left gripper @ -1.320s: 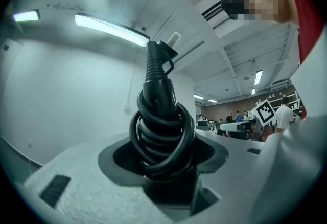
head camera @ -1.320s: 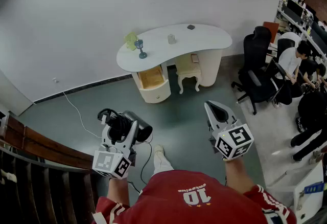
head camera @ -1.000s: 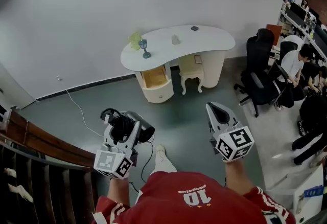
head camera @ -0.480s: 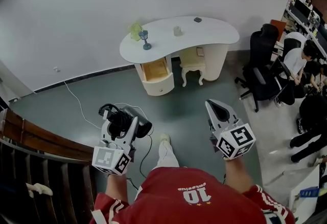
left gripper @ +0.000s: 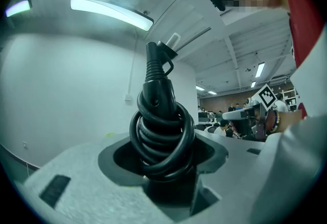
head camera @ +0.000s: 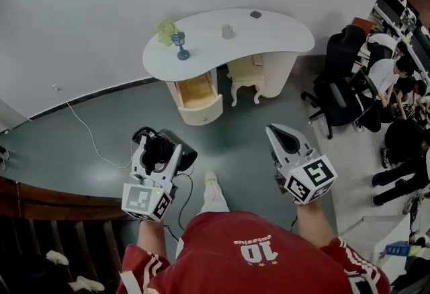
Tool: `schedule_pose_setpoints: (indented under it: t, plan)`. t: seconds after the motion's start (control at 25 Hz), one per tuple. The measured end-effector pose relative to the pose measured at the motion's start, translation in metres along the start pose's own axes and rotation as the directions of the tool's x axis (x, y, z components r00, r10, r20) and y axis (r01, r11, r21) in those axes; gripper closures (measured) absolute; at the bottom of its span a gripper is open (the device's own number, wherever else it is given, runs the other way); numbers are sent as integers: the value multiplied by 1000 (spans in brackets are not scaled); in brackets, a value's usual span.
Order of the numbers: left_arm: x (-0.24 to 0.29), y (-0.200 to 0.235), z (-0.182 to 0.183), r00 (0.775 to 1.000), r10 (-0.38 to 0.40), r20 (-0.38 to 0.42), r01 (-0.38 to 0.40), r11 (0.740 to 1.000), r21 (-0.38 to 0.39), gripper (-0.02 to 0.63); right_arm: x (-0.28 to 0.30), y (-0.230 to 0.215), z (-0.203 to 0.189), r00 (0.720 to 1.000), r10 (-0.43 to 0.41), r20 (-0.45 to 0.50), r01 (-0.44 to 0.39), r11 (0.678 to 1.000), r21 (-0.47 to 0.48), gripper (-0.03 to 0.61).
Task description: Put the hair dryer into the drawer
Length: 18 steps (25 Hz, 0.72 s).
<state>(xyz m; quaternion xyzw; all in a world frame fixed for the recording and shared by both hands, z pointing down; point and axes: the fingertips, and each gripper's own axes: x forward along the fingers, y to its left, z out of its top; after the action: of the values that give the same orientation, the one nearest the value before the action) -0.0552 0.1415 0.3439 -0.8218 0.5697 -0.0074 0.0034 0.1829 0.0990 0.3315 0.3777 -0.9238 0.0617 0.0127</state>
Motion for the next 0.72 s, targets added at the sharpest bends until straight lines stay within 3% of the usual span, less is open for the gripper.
schedule_pose_setpoints:
  t: [0.28, 0.52, 0.72]
  plan:
    - [86, 62, -24, 995, -94, -38, 95, 995, 27, 354, 106, -23, 14, 999, 3, -33, -4, 1000, -28, 574]
    - [143, 111, -55, 983, -153, -100, 163, 981, 101, 354, 180, -34, 17, 998, -12, -65, 10, 1000, -24, 574]
    - [176, 139, -82, 971, -206, -117, 217, 972, 91, 356, 229, -34, 19, 997, -12, -82, 10, 1000, -21, 574]
